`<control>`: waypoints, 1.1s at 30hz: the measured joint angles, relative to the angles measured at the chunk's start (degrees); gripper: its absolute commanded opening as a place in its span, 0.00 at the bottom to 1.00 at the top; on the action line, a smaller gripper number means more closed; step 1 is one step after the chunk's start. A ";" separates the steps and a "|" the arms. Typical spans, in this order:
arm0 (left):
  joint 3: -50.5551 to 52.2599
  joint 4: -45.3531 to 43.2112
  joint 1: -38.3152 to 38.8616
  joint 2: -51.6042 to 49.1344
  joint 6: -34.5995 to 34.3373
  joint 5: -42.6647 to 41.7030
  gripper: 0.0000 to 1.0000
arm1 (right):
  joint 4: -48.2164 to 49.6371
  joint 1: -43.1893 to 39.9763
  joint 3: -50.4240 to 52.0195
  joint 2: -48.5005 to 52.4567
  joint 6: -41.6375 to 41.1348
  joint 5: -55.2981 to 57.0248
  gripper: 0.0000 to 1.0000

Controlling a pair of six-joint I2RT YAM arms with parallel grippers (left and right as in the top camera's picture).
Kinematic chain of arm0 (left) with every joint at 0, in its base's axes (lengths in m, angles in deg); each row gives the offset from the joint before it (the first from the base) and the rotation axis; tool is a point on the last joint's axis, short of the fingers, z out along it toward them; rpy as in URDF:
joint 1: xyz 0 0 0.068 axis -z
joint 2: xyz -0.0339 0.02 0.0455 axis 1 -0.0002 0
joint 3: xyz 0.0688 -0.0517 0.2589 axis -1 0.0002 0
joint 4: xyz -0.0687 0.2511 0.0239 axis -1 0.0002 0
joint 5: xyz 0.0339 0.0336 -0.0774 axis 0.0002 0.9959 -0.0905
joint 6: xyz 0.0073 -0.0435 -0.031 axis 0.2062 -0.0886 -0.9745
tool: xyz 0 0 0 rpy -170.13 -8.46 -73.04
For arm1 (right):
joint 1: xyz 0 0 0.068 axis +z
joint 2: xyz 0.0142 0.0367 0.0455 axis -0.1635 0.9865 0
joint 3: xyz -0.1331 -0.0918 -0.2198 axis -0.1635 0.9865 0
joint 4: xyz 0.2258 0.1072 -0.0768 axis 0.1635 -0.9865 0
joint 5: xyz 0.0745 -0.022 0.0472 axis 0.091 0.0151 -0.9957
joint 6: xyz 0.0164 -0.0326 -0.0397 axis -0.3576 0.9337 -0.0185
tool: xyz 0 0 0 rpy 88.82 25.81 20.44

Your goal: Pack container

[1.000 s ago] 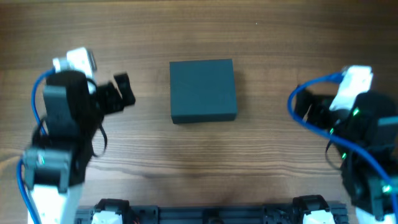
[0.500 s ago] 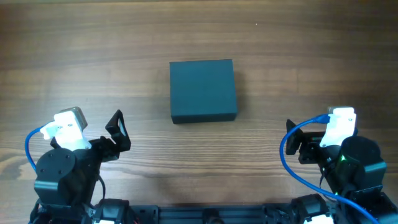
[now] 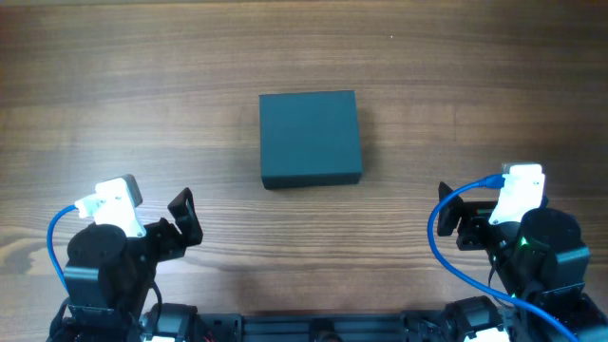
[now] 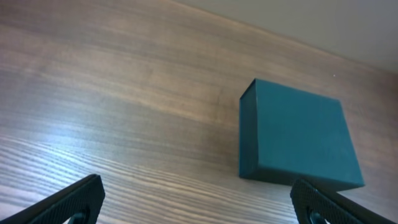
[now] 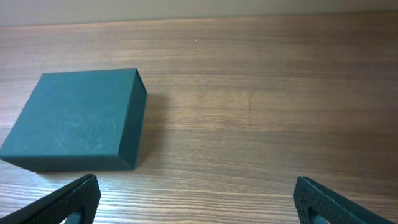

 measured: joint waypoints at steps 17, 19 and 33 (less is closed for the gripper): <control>0.02 1.05 0.00 -0.04 0.00 -0.02 1.00 | 9.75 -2.34 6.27 -13.33 0.31 0.28 1.00; 0.02 1.05 0.00 -0.02 0.00 0.00 1.00 | 12.74 -3.69 10.60 -19.93 0.31 -0.52 1.00; 0.22 1.20 0.00 -0.09 -0.02 0.00 1.00 | 50.47 -5.55 40.87 -29.11 0.31 -1.11 1.00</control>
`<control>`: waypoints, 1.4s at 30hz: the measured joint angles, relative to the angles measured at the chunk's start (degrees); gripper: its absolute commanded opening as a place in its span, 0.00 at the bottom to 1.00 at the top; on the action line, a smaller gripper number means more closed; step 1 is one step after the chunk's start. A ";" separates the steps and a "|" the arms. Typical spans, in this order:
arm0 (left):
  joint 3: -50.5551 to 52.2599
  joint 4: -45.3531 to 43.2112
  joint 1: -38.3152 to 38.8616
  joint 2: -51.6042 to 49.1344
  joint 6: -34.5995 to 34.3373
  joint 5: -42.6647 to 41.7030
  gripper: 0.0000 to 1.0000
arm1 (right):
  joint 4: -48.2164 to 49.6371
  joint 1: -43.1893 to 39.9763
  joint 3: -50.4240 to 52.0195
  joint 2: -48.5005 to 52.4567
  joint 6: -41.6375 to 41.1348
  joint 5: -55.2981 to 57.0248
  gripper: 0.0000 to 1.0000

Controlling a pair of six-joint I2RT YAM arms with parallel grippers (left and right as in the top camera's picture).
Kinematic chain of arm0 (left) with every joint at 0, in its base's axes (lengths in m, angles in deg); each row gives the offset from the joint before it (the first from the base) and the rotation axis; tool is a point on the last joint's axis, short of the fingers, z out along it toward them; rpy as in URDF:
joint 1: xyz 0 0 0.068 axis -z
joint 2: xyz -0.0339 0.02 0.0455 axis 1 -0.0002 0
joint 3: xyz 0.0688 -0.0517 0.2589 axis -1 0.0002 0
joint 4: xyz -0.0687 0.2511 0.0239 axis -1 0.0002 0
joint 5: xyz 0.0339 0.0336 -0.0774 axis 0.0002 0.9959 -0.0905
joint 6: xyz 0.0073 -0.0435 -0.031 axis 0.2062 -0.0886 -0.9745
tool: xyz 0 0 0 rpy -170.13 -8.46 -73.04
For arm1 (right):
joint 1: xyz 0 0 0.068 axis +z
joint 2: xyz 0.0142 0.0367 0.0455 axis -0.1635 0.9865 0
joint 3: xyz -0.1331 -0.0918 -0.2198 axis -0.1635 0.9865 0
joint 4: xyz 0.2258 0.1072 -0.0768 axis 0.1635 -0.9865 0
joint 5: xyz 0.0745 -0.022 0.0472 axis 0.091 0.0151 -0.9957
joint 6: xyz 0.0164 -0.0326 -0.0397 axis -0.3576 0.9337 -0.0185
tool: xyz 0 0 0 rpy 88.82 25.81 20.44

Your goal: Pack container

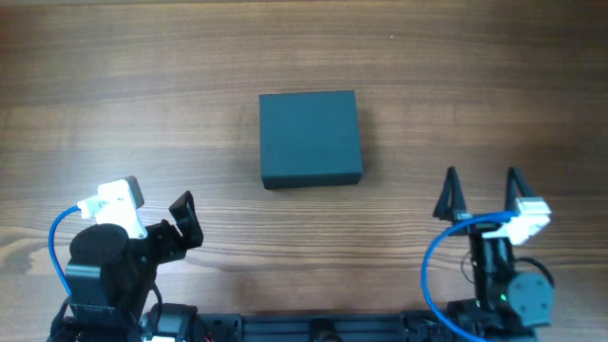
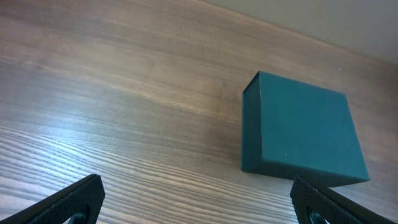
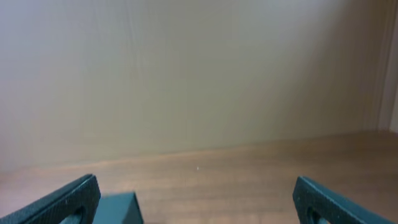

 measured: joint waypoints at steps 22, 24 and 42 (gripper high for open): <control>0.00 0.00 0.00 0.00 0.02 0.02 1.00 | -4.79 0.00 6.12 -0.11 7.98 -6.71 1.00; 0.00 0.00 0.00 0.00 0.02 0.00 1.00 | -4.79 0.00 6.12 -0.11 7.98 -6.71 1.00; 0.00 0.00 0.00 0.00 0.02 0.00 1.00 | -4.79 0.00 6.12 -0.11 7.98 -6.71 1.00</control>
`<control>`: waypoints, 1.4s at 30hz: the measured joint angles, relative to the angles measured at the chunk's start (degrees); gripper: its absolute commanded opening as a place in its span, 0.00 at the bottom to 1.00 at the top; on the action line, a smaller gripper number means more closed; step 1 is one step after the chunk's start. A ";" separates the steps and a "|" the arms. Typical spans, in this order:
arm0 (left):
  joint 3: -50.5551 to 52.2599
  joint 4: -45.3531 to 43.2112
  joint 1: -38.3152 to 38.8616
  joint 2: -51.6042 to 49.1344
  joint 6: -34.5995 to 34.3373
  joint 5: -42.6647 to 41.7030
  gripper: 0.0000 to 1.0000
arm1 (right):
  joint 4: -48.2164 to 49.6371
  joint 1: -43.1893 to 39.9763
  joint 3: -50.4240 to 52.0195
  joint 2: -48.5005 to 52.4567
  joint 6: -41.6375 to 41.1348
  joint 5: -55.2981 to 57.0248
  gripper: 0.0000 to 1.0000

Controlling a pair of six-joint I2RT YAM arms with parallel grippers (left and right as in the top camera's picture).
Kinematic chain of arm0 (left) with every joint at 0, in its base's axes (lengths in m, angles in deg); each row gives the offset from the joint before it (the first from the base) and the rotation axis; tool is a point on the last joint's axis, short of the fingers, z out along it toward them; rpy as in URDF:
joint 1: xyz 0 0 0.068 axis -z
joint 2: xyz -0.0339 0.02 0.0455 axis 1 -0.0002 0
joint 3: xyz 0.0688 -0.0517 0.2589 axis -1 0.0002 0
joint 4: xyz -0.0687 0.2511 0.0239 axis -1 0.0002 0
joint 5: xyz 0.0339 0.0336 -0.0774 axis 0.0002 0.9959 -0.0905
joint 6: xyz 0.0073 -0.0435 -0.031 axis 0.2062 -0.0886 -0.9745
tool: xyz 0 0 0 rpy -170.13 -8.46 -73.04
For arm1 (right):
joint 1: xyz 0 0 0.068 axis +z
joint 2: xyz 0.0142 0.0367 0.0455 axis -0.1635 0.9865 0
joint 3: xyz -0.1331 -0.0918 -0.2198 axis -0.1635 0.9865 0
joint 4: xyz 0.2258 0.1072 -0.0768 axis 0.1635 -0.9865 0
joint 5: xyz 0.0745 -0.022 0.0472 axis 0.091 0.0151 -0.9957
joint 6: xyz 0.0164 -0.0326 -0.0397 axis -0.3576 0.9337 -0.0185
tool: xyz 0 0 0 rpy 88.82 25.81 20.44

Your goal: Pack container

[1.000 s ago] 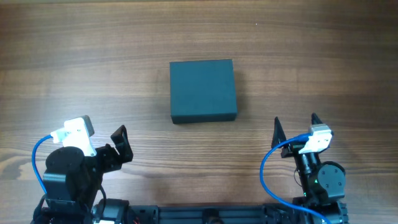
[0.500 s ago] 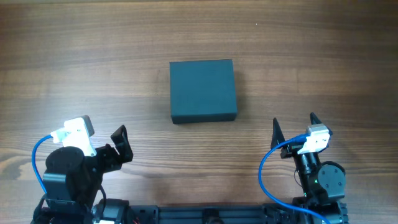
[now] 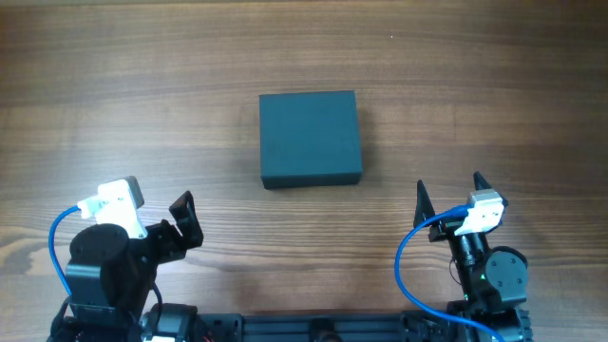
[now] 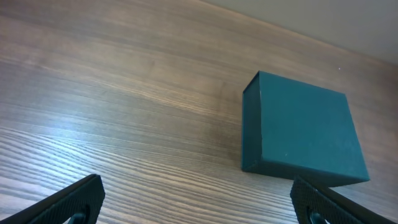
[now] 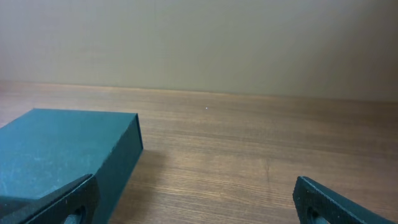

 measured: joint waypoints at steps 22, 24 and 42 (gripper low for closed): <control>18.60 -20.33 -1.75 22.27 0.09 -0.22 1.00 | 0.00 0.00 0.00 0.00 0.00 -0.02 1.00; 24.70 -29.35 -1.75 24.28 0.57 0.22 1.00 | -0.07 0.00 0.00 0.00 0.00 -0.02 1.00; 50.14 -54.49 -1.75 27.80 2.93 -3.08 1.00 | 0.00 0.00 0.00 0.00 0.00 -0.02 1.00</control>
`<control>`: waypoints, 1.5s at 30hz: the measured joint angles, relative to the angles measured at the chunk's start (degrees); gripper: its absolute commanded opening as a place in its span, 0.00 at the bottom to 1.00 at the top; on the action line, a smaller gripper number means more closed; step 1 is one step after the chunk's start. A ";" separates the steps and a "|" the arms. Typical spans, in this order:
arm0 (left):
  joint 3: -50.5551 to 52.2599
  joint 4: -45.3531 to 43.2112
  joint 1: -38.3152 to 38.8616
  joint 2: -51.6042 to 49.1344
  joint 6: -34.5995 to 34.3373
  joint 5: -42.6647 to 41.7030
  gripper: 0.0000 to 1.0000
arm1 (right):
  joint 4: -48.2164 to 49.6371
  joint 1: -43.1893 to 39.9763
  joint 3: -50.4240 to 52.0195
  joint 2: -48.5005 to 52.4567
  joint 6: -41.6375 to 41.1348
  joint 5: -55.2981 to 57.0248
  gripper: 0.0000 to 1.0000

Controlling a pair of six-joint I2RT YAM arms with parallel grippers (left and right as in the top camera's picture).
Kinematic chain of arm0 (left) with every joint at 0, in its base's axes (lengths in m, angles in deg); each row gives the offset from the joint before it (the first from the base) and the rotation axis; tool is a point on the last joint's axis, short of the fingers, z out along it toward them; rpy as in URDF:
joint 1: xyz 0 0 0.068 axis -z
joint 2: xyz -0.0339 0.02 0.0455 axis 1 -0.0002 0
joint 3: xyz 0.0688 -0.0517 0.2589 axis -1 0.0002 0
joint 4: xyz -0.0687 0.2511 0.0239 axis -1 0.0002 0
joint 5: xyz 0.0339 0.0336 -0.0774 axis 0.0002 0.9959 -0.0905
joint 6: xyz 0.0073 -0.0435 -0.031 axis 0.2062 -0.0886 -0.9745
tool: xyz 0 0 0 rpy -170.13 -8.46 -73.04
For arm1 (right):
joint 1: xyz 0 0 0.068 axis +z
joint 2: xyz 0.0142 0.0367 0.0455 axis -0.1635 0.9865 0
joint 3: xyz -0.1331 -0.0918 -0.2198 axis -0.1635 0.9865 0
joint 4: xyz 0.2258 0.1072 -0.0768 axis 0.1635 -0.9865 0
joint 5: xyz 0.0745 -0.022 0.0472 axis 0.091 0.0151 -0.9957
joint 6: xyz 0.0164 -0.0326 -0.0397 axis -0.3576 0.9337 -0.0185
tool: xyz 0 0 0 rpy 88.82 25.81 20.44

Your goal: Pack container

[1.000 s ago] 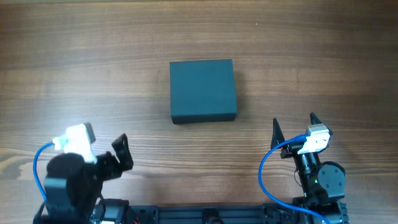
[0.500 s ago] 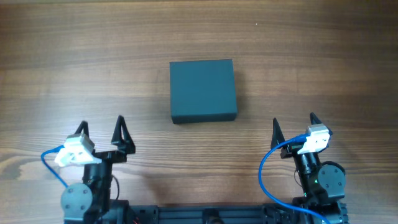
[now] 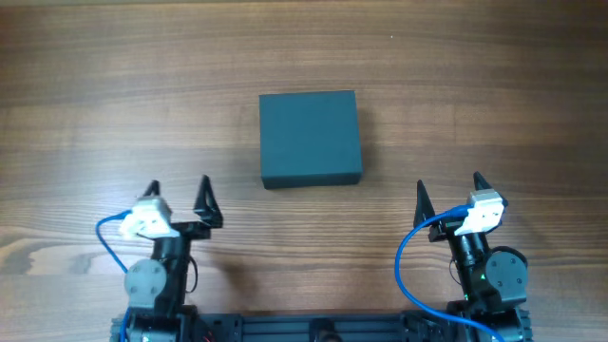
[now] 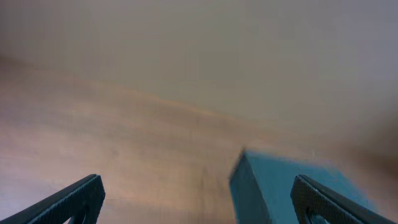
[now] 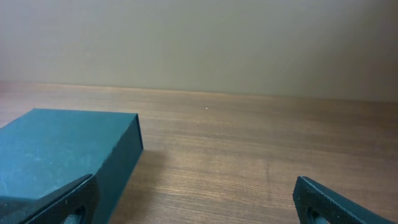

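A closed dark teal box (image 3: 311, 139) lies in the middle of the wooden table; it shows blurred at the lower right of the left wrist view (image 4: 280, 186) and at the lower left of the right wrist view (image 5: 62, 149). My left gripper (image 3: 179, 195) stands open near the front edge, to the box's front left, nothing between its fingers. My right gripper (image 3: 446, 190) stands open to the box's front right, also empty. Both point toward the far side of the table.
Bare wooden tabletop (image 3: 494, 85) surrounds the box on all sides. A pale wall (image 5: 199, 37) rises behind the table's far edge. Blue cables (image 3: 413, 247) loop beside each arm at the front.
My left arm has shifted right and turned its open gripper to point straight ahead, level with the table; its view is blurred. The right arm and the box are unchanged.
Both grippers first sat open at the front corners, angled toward the box. The right one then stood pointing ahead near the right edge, and later sat closer to the box. Now the left one has taken a matching pose. The box stayed put.
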 measured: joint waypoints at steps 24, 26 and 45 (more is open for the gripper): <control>0.94 -0.02 0.02 0.04 9.64 -7.19 1.00 | 0.00 0.00 0.00 0.00 0.00 0.00 1.00; 0.94 -0.07 0.00 0.04 10.73 -7.56 0.99 | 0.00 0.00 0.00 0.00 0.00 0.00 1.00; 0.96 -0.24 0.00 -0.11 17.62 -9.03 1.00 | 0.00 0.00 0.00 0.00 0.00 0.00 1.00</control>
